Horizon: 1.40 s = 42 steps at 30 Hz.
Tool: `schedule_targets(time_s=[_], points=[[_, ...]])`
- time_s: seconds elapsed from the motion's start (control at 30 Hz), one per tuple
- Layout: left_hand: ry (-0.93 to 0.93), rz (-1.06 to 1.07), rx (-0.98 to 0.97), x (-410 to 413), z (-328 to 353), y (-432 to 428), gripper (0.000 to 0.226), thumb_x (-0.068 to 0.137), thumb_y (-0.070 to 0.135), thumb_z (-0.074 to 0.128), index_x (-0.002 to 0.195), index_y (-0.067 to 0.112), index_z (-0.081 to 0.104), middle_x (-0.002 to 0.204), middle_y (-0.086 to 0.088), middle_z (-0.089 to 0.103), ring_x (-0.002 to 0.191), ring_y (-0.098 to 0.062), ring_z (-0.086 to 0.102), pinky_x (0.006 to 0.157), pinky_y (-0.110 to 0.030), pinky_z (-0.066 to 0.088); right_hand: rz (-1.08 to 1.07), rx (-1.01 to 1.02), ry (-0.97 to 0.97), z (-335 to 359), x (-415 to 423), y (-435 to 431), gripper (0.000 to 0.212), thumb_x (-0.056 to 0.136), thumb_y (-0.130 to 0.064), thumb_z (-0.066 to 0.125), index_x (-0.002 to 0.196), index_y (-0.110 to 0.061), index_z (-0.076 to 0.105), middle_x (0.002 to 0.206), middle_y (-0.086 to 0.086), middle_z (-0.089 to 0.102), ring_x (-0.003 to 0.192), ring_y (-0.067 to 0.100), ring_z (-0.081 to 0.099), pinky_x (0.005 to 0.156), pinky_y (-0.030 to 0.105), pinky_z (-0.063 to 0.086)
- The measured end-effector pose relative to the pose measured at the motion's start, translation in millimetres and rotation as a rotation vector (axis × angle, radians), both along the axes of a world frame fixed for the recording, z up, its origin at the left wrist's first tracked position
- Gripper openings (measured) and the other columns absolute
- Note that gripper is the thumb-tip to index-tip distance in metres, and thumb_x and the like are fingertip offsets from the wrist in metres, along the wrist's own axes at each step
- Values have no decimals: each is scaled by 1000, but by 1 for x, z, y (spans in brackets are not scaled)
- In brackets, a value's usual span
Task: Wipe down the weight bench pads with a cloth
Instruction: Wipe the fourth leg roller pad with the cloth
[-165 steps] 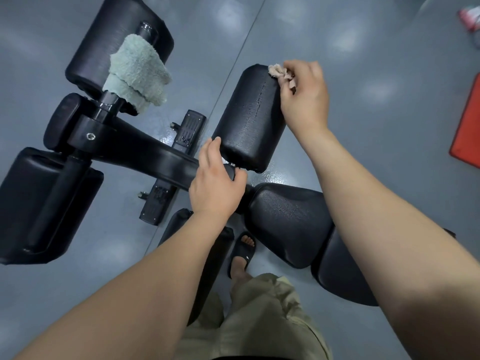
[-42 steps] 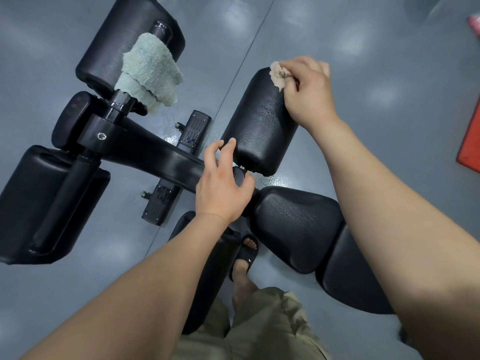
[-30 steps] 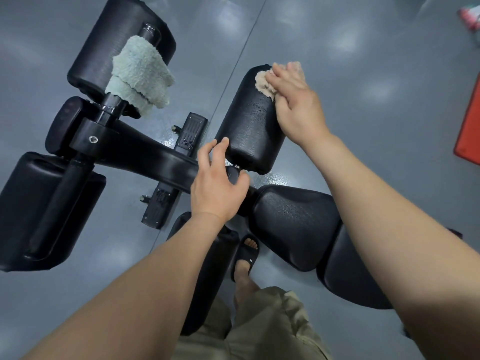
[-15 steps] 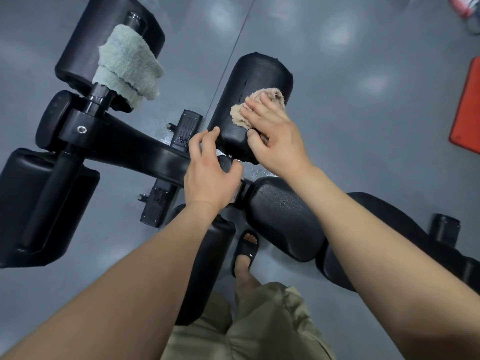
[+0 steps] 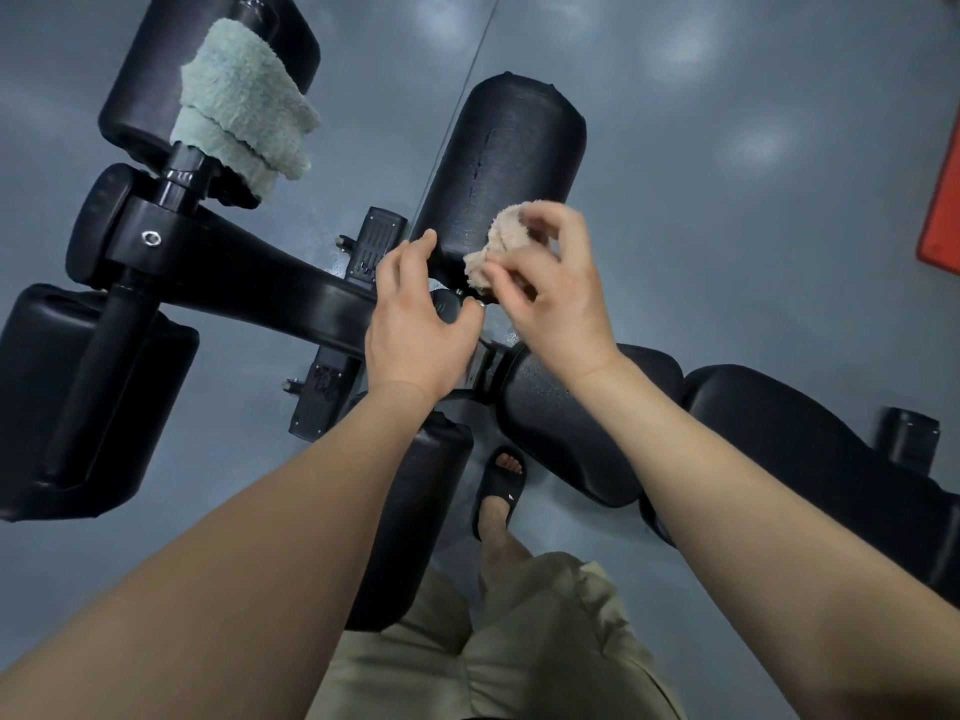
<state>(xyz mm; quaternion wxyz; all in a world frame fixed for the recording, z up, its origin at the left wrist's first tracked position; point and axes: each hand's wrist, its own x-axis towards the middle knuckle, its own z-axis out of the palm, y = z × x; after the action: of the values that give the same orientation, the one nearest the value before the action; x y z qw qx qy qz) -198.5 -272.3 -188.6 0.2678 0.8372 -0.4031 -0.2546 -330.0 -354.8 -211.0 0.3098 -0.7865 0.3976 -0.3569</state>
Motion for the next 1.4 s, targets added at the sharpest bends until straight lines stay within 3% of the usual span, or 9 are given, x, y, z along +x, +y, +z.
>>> schedule_targets(time_s=[0.1,0.27,0.57,0.67,0.83,0.97,1.13,1.23,1.4], points=[[7,-5,0,0,1,0,71,85,40,65,149,37,36,152,13,35,118,-4,49,92,-30,43,-42,81,52,3,1,-6,9,93,-11,71,96,-3,69,124,12,52,116,6,49,99,10,38],[-43,-66,-22,-1,5,1,64,85,36,65,145,34,41,148,10,35,100,-7,56,85,-34,48,-174,178,52,-1,-5,-33,21,91,-17,69,110,-10,62,116,-3,57,110,7,53,95,15,42],[-66,-45,45,-2,2,-3,79,86,38,65,155,21,30,154,8,27,115,-17,56,86,-30,39,-490,458,-89,-11,12,-63,35,91,-34,72,121,-16,65,118,-7,54,102,-11,53,90,3,37],[-55,-38,50,-1,3,-4,79,86,37,66,155,22,30,154,9,27,114,-16,56,85,-30,40,-538,554,-151,-9,24,-55,42,97,-35,65,135,-18,62,133,-1,55,115,-8,53,104,10,37],[-30,-16,71,-1,2,-4,81,85,39,67,156,25,30,156,11,25,119,-14,53,87,-31,40,-419,465,-91,-3,39,-46,50,104,-22,53,149,-4,44,162,10,32,151,13,26,117,8,16],[-16,-7,100,1,3,-6,81,85,40,66,156,32,27,161,10,20,122,-19,54,94,-36,43,-267,276,-78,-7,42,-77,42,103,-13,46,144,-14,54,161,10,34,147,25,37,120,37,35],[26,-15,101,3,3,-6,82,86,38,64,157,34,23,166,9,19,139,-15,41,106,-37,39,-198,243,60,1,36,-111,46,101,-8,40,146,-3,50,147,4,49,146,24,37,121,23,26],[22,-21,71,4,5,-5,76,85,38,66,153,35,31,162,12,22,123,-16,54,99,-39,46,-83,162,92,6,33,-121,44,98,0,41,140,0,54,132,5,60,137,23,48,120,23,29],[17,-15,57,3,6,-5,79,84,37,66,154,32,29,158,13,24,120,-16,56,94,-38,47,22,137,140,6,34,-123,41,100,-1,46,140,-1,56,150,17,49,144,31,42,121,20,22]])
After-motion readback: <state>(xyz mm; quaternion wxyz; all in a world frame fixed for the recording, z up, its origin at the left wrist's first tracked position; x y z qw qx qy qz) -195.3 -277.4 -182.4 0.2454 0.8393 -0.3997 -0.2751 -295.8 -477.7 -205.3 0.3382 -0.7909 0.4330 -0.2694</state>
